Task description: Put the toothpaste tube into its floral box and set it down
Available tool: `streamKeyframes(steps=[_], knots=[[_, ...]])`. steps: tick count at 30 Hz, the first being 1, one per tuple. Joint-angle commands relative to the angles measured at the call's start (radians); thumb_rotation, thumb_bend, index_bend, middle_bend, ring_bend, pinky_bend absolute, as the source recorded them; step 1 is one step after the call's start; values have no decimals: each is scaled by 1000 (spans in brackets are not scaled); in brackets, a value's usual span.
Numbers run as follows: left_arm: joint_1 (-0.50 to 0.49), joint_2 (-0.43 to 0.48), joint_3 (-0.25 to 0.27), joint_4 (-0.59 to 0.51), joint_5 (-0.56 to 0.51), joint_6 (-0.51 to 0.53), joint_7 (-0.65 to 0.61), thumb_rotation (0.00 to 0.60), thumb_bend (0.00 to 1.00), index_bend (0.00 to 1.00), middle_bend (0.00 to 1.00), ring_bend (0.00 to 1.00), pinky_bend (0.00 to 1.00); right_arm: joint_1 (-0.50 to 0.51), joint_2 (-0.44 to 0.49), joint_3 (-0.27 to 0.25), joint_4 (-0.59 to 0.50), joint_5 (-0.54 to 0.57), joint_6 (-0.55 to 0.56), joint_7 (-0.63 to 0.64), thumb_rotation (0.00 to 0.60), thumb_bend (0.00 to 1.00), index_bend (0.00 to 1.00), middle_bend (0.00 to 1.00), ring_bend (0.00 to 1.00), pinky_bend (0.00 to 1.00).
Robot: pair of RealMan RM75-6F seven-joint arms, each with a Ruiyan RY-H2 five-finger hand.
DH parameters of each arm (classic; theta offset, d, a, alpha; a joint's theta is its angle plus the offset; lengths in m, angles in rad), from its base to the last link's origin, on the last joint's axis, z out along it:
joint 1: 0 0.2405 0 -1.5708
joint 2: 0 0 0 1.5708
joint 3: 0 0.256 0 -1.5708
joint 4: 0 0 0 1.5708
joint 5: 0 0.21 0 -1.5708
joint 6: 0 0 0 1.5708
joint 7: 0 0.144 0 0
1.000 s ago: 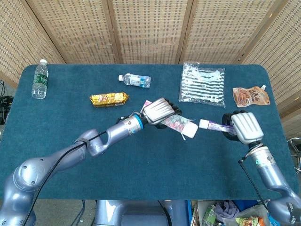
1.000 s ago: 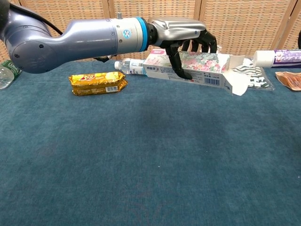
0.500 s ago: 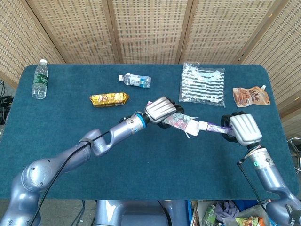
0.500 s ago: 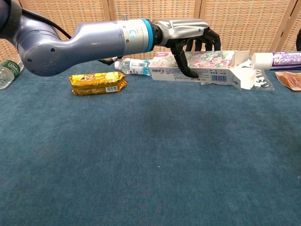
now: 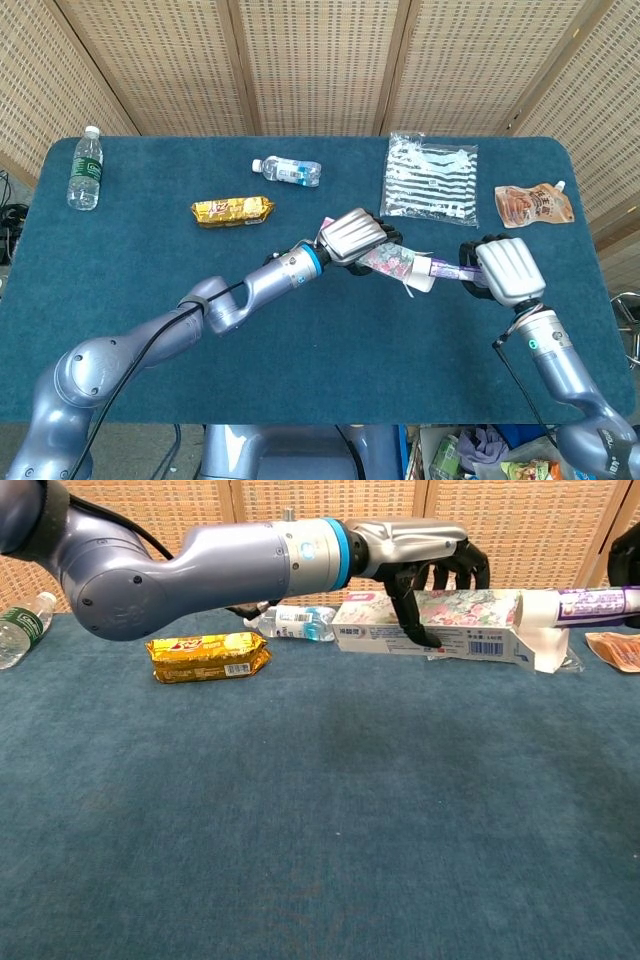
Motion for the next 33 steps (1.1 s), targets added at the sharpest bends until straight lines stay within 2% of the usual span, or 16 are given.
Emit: streamKeyframes(steps=[1,12,33], knots=[[-4,3,-6,-7,-13,-6,11,600,283,489,448,416,439,3,-2,-4,-8,6,0,-14,600,597,645,656,477,434],[-9,11,-17,-19,-44,-16,41,600,283,489,449,417,439,10,-8,-13,-20,10,4,-50,600,597,645,657,479,433],[-22,-17,-32,-8,-78,-24,54,600,283,489,452,418,439,49,-38,4,-45,80,2,-130,600,600,648,660,483,438]])
